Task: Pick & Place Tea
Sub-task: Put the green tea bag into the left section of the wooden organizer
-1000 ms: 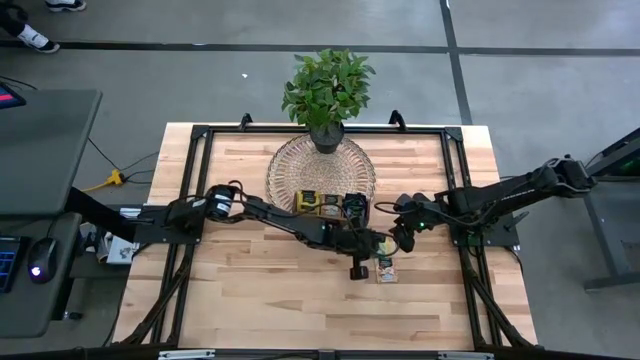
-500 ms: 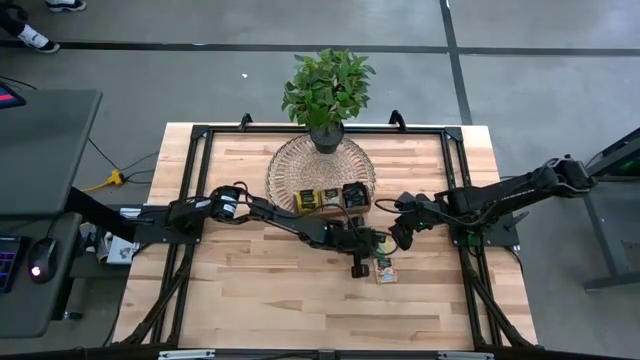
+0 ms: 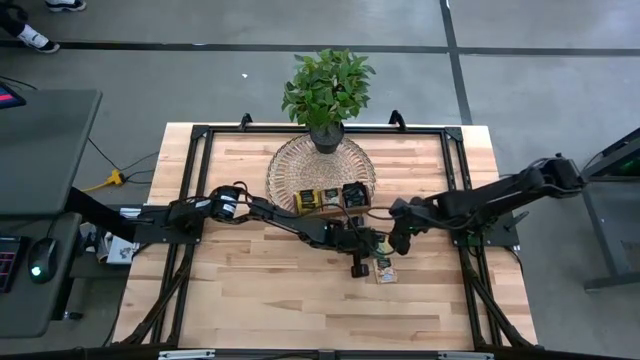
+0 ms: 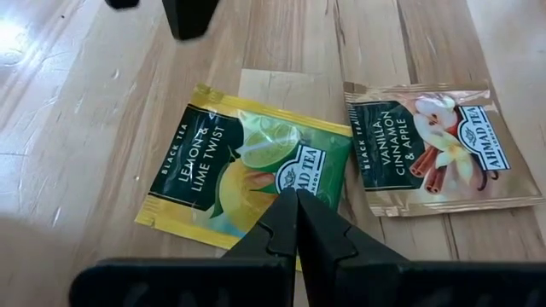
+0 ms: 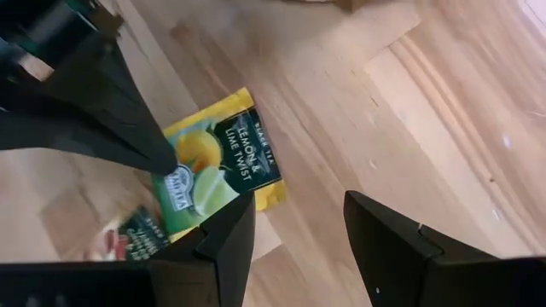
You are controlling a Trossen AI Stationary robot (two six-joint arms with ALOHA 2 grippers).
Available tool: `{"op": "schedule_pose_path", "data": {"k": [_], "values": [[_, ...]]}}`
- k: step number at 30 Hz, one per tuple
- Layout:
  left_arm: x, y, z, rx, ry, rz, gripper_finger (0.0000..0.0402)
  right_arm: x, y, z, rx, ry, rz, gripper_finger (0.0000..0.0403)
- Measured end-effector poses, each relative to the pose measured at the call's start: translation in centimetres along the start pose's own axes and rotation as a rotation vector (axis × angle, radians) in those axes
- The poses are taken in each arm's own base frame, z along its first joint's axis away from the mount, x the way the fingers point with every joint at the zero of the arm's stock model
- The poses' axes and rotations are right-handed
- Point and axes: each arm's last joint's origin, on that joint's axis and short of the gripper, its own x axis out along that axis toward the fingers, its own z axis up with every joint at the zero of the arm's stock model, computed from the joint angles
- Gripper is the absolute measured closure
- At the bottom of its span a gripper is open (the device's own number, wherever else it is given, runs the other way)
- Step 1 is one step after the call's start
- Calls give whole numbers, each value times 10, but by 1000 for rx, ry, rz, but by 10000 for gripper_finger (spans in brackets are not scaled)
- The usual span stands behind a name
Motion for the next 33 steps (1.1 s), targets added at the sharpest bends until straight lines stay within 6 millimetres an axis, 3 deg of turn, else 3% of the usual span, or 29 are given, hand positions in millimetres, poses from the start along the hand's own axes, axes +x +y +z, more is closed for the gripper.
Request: {"op": "schedule_pose_path", "data": {"k": [25,33], "values": [[-1,0,-2,3,30,-14,401,48,11,0,-138,111,43,220],[-1,0,-3,3,35,-27,401,51,13,1,-140,114,57,225]]}}
